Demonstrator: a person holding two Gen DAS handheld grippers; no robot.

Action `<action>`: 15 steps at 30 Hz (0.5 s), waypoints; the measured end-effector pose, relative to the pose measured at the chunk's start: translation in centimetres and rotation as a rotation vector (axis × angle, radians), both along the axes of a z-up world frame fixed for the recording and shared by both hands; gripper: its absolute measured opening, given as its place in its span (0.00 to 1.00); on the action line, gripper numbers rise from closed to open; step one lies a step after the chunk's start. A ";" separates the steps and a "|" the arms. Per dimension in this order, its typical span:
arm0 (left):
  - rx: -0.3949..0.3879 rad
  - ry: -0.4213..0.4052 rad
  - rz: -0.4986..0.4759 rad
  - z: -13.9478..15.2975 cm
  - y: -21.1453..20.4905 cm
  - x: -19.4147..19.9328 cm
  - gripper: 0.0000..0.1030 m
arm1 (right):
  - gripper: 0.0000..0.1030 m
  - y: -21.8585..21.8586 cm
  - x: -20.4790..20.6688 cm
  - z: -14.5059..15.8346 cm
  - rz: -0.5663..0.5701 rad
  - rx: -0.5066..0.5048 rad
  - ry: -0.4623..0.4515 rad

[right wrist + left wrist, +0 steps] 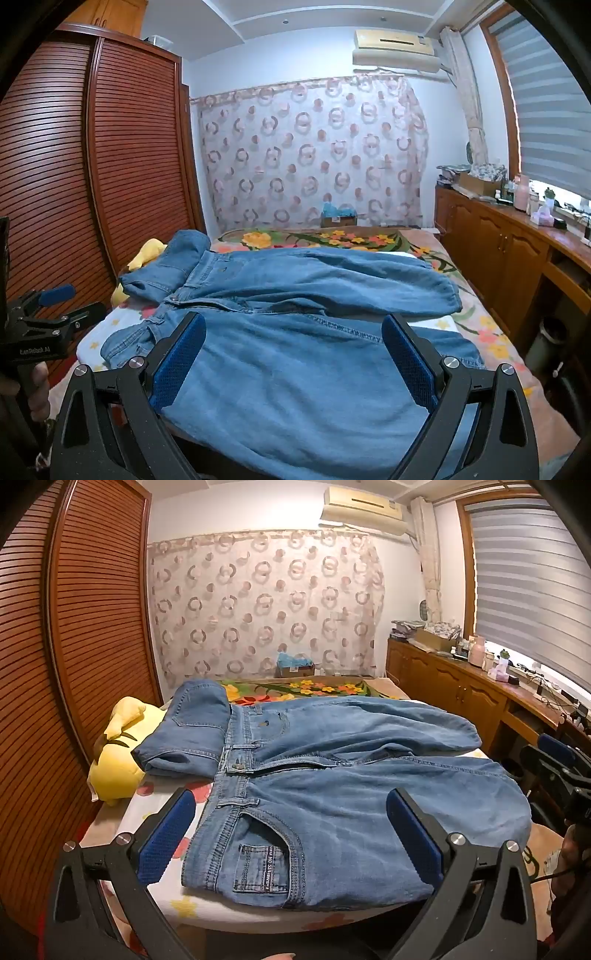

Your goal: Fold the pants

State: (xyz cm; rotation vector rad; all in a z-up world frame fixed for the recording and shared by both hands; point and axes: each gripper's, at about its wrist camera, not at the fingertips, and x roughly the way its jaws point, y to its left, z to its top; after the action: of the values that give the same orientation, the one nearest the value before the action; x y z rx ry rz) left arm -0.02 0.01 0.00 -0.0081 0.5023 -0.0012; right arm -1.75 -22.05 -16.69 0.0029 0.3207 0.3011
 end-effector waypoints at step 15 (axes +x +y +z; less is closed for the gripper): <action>0.012 -0.005 -0.001 0.0 0.0 0.0 1.00 | 0.94 0.1 0.2 0.1 0.001 -0.006 0.001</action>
State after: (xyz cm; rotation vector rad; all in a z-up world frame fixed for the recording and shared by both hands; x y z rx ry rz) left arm -0.02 -0.03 -0.03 0.0034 0.4969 0.0011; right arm -1.56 -21.93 -16.57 -0.0031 0.3225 0.3010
